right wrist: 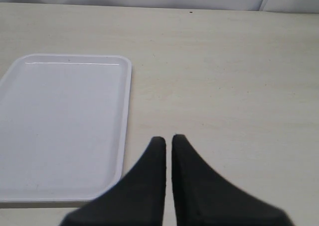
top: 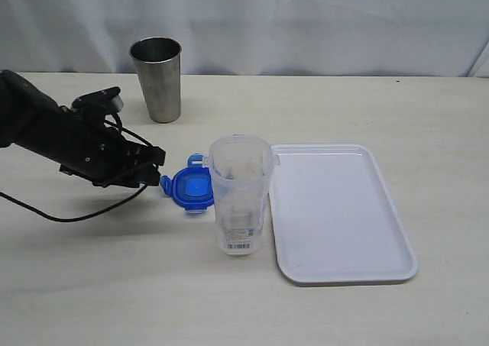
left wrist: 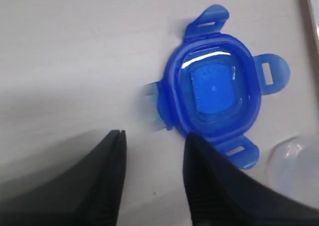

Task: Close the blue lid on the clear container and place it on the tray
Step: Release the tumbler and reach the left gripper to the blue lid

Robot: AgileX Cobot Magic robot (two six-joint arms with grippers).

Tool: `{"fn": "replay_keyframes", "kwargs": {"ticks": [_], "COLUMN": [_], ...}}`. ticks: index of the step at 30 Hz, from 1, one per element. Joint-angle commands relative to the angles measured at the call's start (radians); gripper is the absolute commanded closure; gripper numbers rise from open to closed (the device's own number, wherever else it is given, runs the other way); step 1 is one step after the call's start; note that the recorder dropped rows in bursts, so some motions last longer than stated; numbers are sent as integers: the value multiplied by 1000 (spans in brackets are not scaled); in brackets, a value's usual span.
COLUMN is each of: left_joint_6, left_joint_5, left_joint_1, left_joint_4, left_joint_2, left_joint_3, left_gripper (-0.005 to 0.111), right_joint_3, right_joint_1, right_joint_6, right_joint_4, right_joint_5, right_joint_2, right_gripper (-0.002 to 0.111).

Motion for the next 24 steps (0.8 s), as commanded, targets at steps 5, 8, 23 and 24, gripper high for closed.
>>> {"fn": "replay_keyframes", "kwargs": {"ticks": [5, 8, 23, 24], "left_joint_6": [69, 69, 76, 76], "left_joint_5": [-175, -222, -246, -246], "left_joint_1": [-89, -104, -112, -112], "left_joint_4": [-80, -101, -161, -161], "left_joint_2": [42, 51, 109, 109], "left_joint_3": [-8, -8, -8, -8], "left_gripper": [70, 70, 85, 90], "right_joint_3": [3, 3, 3, 3], "right_joint_1": [2, 2, 2, 2], "right_joint_6": [-4, -4, -4, -4], "right_joint_4": [1, 1, 1, 1], "right_joint_5": [-12, -12, -12, -12], "right_joint_2": [3, 3, 3, 3], "right_gripper": [104, 104, 104, 104]}}
